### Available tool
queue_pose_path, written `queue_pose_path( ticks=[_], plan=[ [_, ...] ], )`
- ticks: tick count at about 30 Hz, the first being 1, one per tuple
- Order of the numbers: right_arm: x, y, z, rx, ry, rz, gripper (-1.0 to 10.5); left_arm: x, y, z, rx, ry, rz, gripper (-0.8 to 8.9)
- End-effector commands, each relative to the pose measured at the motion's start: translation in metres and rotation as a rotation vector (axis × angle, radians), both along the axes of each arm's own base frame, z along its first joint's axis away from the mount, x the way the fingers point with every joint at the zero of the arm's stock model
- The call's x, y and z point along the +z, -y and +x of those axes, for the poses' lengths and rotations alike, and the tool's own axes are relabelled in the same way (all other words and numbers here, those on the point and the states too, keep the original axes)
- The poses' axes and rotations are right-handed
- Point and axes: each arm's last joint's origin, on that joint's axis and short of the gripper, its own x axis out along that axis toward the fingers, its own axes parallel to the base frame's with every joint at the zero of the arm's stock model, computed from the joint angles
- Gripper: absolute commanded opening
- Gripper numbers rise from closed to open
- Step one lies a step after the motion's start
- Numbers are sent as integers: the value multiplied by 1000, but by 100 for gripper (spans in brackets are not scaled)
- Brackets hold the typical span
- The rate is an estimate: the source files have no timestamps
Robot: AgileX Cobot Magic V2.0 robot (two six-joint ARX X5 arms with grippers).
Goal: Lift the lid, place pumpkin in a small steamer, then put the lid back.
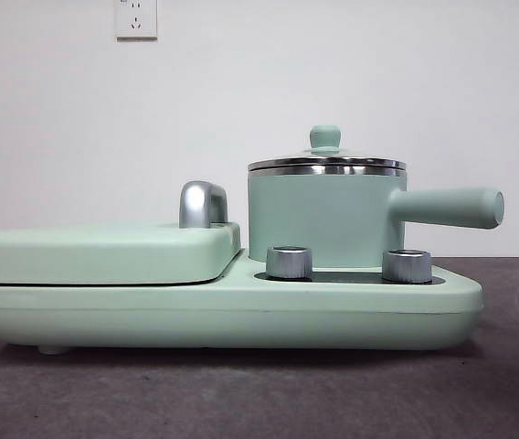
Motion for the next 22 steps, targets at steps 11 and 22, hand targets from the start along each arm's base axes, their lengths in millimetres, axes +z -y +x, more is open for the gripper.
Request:
queue_pose_path(
  ticks=[11,22],
  plan=[
    [-1,1,1,-40,21,-18,16,-7,0,1,-1,-23,9,6],
    [-1,1,1,-40,22,-18,16,-7,0,1,-1,-23,9,6]
  ],
)
